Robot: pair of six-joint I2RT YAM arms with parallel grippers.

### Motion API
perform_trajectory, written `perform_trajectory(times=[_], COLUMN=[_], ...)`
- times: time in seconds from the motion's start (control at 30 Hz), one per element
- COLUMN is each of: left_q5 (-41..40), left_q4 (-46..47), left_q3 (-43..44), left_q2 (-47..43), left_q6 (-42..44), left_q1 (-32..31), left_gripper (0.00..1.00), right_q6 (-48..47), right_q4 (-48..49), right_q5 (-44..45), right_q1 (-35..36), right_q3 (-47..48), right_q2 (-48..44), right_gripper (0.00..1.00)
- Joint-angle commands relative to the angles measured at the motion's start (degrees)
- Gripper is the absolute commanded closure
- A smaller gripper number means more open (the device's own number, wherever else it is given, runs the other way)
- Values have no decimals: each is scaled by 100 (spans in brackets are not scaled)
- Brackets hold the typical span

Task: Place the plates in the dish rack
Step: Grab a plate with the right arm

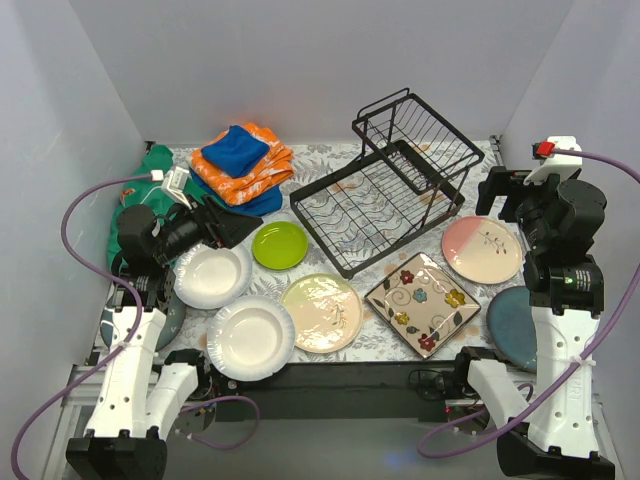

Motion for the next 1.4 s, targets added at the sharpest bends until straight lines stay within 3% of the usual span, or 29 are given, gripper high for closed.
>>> perform_trajectory(times=[0.0, 0.33, 0.4, 0.63, 0.83, 1.23, 1.37], left_q5=[204, 503, 538, 591, 503, -1192, -1597], left_q4=[-4, -4, -4, -22, -39, -232, -373], left_q3=[223, 91, 73, -41, -182, -50, -76], left_q2=[18, 80, 97, 141, 185, 686, 739], left_q6=[-34, -43, -51, -51, -78, 159, 239], left_q1=[27, 18, 18, 10, -192, -2011, -2529], left_gripper=[2, 2, 2, 2, 2, 2, 2], right_q6=[11, -226, -515, -2431, -3046, -4646, -5129], right_q4=[97, -26, -87, -878, -1282, -2503, -2759], right_q5=[-43, -720, -1079, -4241, -4481, -5475, -5291], right_q1=[-23, -14, -14, -14, -14, 91, 337], right_q3=[258, 206, 188, -75, -163, -636, -980], right_q2=[-33, -51, -51, -86, -104, -226, -157], right_gripper=[1, 1, 1, 2, 2, 2, 2])
